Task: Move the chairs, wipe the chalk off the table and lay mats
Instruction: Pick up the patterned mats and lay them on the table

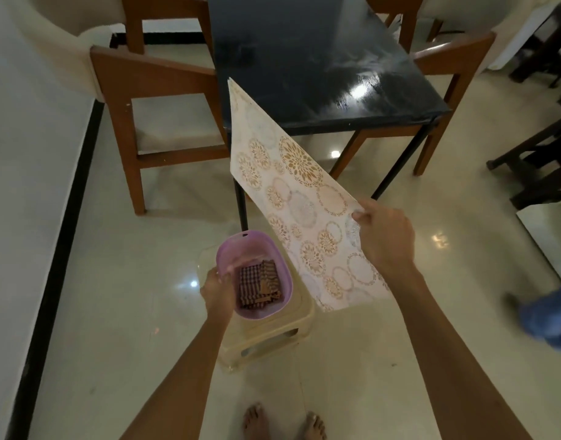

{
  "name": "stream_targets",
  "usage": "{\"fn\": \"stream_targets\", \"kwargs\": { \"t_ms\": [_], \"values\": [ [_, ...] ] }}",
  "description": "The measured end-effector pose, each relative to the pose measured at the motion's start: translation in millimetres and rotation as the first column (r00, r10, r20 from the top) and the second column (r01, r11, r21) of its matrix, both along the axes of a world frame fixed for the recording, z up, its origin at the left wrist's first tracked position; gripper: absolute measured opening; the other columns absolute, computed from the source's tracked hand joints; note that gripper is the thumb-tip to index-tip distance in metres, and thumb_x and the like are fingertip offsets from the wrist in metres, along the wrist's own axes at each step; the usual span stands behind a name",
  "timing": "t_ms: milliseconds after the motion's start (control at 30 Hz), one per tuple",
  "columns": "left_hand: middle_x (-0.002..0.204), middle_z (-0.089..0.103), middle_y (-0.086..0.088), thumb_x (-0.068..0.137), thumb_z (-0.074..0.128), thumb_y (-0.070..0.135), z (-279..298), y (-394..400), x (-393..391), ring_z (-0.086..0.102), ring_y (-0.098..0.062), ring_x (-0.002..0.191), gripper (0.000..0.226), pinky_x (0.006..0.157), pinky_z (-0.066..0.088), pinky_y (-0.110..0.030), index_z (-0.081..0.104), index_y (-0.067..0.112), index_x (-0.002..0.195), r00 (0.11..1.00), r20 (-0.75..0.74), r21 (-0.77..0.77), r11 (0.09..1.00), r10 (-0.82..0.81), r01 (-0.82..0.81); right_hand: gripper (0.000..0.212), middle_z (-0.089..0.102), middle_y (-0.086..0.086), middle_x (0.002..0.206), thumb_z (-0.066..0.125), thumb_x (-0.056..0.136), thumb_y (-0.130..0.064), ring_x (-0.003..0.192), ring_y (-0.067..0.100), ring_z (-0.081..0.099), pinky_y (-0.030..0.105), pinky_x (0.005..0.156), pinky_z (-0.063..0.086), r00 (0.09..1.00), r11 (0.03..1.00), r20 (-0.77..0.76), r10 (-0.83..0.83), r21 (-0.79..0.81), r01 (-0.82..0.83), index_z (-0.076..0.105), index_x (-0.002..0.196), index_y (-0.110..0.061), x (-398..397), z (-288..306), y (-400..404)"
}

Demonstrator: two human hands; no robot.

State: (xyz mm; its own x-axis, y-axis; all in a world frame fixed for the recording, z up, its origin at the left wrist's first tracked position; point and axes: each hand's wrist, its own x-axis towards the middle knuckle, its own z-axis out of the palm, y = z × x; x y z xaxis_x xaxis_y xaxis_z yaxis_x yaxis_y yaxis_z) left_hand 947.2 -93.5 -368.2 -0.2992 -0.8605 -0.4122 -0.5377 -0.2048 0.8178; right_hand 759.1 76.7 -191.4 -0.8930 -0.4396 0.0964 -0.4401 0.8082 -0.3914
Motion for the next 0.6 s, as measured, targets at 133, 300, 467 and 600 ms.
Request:
{"fn": "stream_targets", "kwargs": {
  "t_ms": [133,300,467,600],
  "values": [
    [0.112,0.065,-0.015,0.092,0.060,0.030,42.2,-4.4,-16.3,0.062,-0.031,0.102,0.038,0.082,0.053,-0.036,0.058,0.004,0.120,0.947,-0.320,0.239,0.969,0.019,0.061,0.027,0.072,-0.003,0.095,0.053,0.097,-0.017,0.087,0.019,0.066,0.035,0.078,0.053,0.948,0.957,0.313,0.066,-0.289,0.029,0.067,0.119,-0.024,-6.4,29.2,6.7],
    [0.097,0.065,-0.011,0.080,0.074,0.011,52.5,-10.9,2.3,0.061,-0.025,0.086,0.032,0.066,0.052,-0.023,0.063,0.010,0.109,0.945,-0.269,0.209,0.969,0.188,-0.133,0.024,0.070,0.001,0.111,0.056,0.096,-0.009,0.099,0.020,0.068,0.037,0.083,0.056,0.737,0.861,0.661,0.137,-0.447,0.241,0.065,0.117,-0.014,-3.3,-8.4,8.9],
    [0.102,0.063,-0.013,0.074,0.076,-0.002,22.7,-16.9,36.4,0.061,-0.027,0.087,0.056,0.076,0.049,-0.033,0.054,0.009,0.125,0.971,-0.048,0.054,0.971,0.236,-0.234,0.023,0.056,0.002,0.106,0.055,0.094,0.001,0.098,0.020,0.054,0.031,0.086,0.042,0.743,0.939,0.667,0.056,-0.287,0.188,0.057,0.116,-0.004,26.7,-99.1,-7.2],
    [0.104,0.068,-0.020,0.074,0.073,-0.007,0.6,-14.1,48.0,0.066,-0.028,0.086,0.044,0.082,0.054,-0.035,0.063,0.006,0.115,0.953,0.004,0.122,0.946,0.302,-0.300,0.025,0.048,-0.008,0.072,0.064,0.087,0.004,0.067,0.012,0.047,0.028,0.072,0.038,0.748,0.943,0.658,-0.086,-0.188,0.274,0.054,0.078,-0.017,39.0,-148.2,-4.1]
  ]
}}
